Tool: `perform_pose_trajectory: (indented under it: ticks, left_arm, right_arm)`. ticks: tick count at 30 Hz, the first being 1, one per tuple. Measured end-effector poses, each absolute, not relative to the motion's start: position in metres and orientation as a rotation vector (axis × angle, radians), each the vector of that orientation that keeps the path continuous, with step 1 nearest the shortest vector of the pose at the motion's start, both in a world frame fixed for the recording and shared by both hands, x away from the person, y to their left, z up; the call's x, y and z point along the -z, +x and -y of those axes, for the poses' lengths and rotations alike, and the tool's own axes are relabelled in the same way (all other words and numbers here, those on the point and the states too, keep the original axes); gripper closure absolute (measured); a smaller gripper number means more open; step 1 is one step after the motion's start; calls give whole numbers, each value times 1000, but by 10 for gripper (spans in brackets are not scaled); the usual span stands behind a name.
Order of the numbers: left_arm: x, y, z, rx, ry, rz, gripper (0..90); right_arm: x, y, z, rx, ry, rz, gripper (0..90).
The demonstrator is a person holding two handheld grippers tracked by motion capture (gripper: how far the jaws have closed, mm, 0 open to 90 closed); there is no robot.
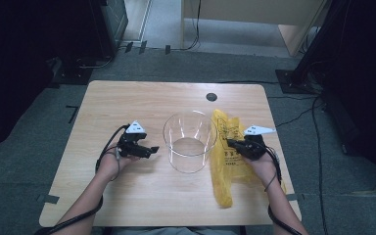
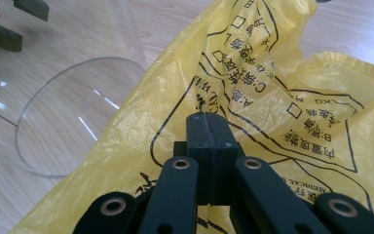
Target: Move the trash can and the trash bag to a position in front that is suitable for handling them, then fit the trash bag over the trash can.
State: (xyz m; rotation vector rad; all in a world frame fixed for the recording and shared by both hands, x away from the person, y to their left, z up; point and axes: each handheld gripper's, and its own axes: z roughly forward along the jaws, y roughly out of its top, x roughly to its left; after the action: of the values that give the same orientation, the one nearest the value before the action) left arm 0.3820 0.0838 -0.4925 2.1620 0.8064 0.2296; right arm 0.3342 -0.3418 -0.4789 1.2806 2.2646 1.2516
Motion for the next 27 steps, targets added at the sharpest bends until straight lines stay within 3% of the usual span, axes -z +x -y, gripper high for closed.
perform_pose_trajectory:
  ticks: [27]
  left_arm:
    - [447,370,-75,-162,2136,-693,182]
  right_arm:
    - [440,329,344,-1390,1320,-2196,900]
